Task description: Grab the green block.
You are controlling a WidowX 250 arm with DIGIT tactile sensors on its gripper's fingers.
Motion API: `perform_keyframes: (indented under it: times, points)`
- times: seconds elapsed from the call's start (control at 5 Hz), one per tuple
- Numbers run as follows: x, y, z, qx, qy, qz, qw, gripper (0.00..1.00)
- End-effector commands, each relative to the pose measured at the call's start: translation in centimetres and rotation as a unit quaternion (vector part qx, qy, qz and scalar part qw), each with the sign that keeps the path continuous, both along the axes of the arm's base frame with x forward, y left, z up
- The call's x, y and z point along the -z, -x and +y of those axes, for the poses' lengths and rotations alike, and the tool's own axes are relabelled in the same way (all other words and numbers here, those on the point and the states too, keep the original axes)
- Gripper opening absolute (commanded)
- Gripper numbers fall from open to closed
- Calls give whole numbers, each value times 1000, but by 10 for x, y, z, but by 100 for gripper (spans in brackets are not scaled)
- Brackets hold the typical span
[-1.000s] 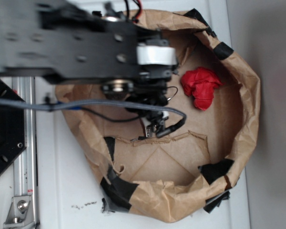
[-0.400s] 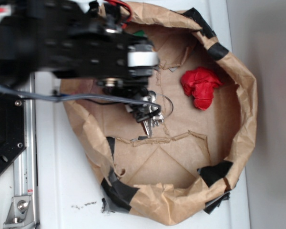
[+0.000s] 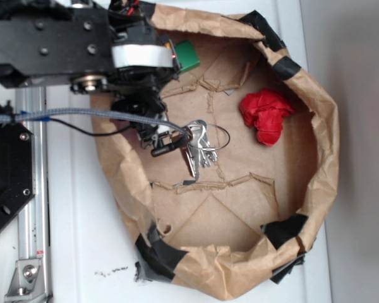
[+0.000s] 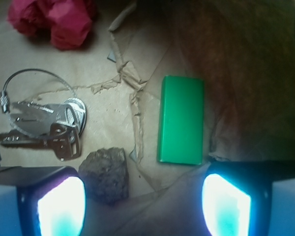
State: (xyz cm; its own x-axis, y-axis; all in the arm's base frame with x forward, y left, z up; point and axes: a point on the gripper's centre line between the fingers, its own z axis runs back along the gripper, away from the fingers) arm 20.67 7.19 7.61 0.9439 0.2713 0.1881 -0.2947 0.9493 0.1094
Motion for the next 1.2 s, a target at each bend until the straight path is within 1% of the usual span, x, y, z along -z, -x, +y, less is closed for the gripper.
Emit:
perform_keyframes:
  times: [0.0,0.2,0.4,0.6,1.0]
  points:
    - [6,-4,25,-16,-6,-12,1000,100]
    - [22,-10,33,-30,2,-5,1000,100]
    - [31,-11,33,-29,10,-1,1000,100]
    - [37,-15,30,-25,8,8,1000,100]
    - [37,-21,45,-37,14,9,999,100]
